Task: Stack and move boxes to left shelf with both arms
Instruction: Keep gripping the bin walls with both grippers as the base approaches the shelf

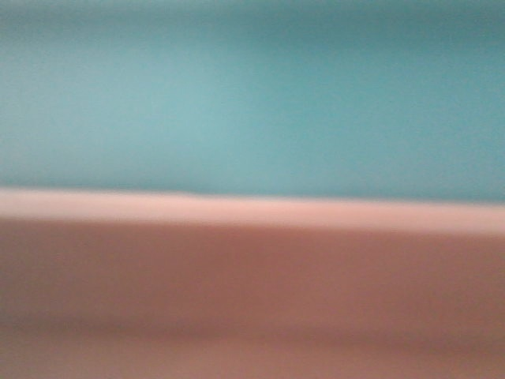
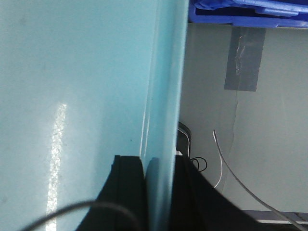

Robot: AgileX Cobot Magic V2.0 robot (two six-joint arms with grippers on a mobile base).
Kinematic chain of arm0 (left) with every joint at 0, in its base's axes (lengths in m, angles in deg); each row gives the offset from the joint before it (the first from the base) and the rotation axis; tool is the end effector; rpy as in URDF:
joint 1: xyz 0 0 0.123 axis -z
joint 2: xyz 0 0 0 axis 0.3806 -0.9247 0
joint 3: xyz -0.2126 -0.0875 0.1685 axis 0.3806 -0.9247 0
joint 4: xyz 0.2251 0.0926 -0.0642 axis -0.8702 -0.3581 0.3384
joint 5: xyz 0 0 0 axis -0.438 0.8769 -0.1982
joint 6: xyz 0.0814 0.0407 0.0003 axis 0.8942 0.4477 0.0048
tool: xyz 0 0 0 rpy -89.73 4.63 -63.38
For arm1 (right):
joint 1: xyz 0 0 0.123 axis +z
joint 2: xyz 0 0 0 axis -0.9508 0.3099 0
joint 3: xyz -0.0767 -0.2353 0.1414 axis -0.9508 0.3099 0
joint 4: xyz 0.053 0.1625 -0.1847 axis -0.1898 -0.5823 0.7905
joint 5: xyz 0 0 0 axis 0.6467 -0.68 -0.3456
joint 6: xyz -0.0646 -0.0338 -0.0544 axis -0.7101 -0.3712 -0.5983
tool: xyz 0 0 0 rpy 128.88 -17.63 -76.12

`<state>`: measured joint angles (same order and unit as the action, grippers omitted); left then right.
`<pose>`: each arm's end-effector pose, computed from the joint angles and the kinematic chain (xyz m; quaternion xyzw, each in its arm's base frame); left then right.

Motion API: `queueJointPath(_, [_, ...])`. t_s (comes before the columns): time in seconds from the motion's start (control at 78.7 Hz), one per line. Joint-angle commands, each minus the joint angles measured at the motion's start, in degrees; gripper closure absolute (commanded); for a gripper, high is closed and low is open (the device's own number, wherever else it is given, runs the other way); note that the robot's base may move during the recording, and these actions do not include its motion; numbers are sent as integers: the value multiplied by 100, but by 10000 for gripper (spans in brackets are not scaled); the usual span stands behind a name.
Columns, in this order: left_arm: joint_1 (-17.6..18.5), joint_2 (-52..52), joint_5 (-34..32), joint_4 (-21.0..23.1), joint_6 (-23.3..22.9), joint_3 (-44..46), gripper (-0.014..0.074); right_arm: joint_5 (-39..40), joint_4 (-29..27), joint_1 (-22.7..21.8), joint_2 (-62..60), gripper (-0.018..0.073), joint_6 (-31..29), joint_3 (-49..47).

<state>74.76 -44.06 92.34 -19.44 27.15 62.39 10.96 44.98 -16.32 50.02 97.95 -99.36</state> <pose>0.1485 -0.1749 0.3330 0.0590 0.9857 -0.0697 0.1415 0.1400 0.1763 0.3264 -0.0161 0.9871 0.0565 0.1488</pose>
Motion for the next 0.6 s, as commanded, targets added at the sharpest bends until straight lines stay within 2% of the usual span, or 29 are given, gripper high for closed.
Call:
queueJointPath(0.0, [37,184,256,-155,1,213,601,-92,126,25,-192,492,-72,-223])
queueJointPath(0.585, [37,184,256,-155,1,213,601,-92,126,25,-192,492,-72,-223])
